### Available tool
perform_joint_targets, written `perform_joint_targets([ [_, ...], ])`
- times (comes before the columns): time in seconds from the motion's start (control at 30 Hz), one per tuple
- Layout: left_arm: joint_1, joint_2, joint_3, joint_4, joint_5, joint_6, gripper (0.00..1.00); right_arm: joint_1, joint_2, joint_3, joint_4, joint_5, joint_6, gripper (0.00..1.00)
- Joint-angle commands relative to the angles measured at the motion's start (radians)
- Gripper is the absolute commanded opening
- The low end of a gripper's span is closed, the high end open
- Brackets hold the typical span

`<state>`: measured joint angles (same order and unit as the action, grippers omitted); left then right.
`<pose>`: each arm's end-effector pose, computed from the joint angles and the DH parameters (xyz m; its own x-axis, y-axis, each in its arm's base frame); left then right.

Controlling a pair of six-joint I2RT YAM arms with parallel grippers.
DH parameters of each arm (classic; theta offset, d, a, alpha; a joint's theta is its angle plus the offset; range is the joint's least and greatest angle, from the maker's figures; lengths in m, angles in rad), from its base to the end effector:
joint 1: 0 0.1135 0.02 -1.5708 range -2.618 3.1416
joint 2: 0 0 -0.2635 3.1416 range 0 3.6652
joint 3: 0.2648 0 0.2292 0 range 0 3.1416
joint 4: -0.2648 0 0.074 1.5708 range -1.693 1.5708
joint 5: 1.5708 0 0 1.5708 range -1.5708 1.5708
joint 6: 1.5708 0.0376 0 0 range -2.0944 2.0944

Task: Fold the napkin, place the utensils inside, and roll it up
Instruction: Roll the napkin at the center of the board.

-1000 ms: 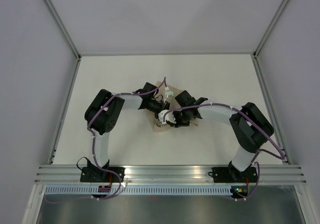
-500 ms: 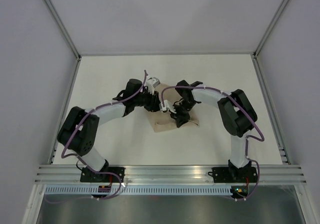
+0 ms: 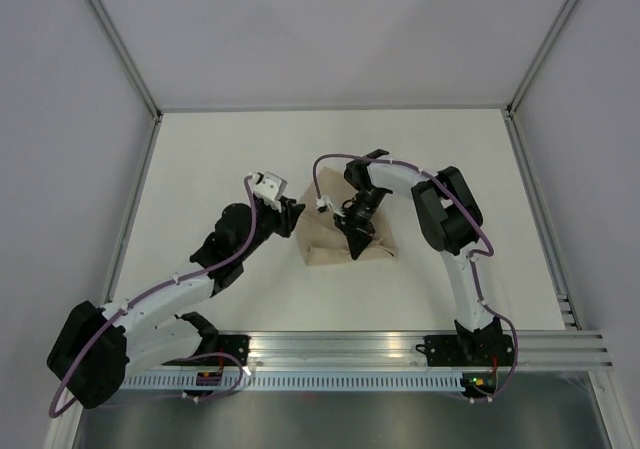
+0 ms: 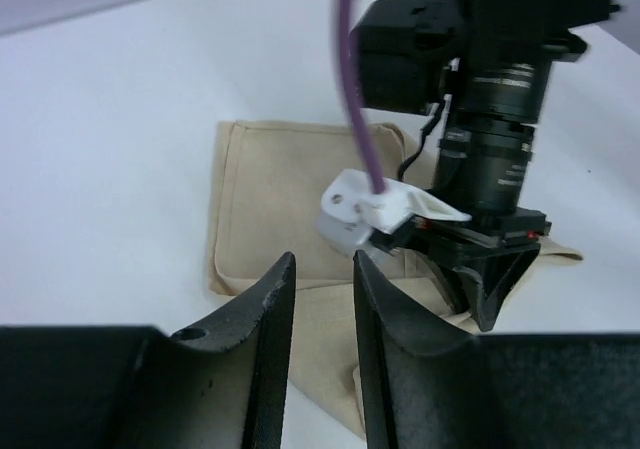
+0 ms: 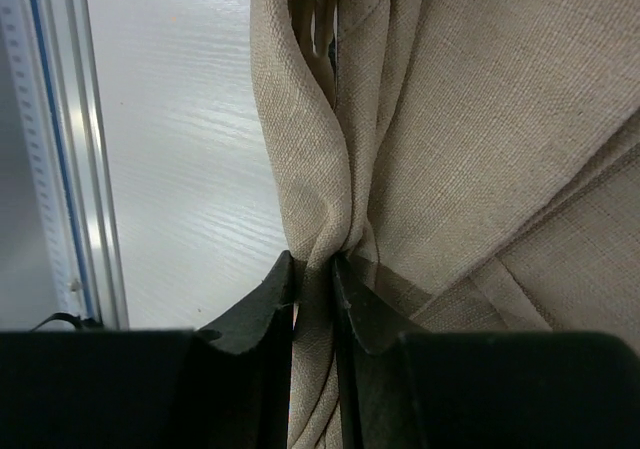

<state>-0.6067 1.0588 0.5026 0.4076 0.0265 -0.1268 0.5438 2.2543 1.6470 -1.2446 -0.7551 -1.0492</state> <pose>0.1808 -0.1267 0.2608 -0.1954 -0.0182 -0.9805 0.5714 0.8105 -0.1290 0.3069 0.2156 0.1434 -0.2241 -0.8733 -0.4327 -0.8195 -0.0715 0.5686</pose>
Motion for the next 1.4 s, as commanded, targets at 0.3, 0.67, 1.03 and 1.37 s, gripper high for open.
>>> perform_joint_targets([
  [0.3, -0.433, 0.016, -0.036, 0.140, -0.464, 0.421, 0.38, 0.013, 0.231, 0.158, -0.095, 0.071, 0.071, 0.18],
  [0.67, -0.631, 0.415, 0.140, 0.025, -0.464, 0.622, 0.40, -0.001, 0.280, 0.208, -0.121, 0.065, 0.081, 0.17],
  [1.03, -0.627, 0.567, 0.163, 0.014, -0.356, 0.661, 0.53, -0.007, 0.283, 0.201, -0.119, 0.065, 0.094, 0.17],
  [1.37, -0.571, 0.607, 0.168, -0.012, -0.283, 0.641, 0.54, -0.028, 0.287, 0.200, -0.133, 0.063, 0.086, 0.17],
])
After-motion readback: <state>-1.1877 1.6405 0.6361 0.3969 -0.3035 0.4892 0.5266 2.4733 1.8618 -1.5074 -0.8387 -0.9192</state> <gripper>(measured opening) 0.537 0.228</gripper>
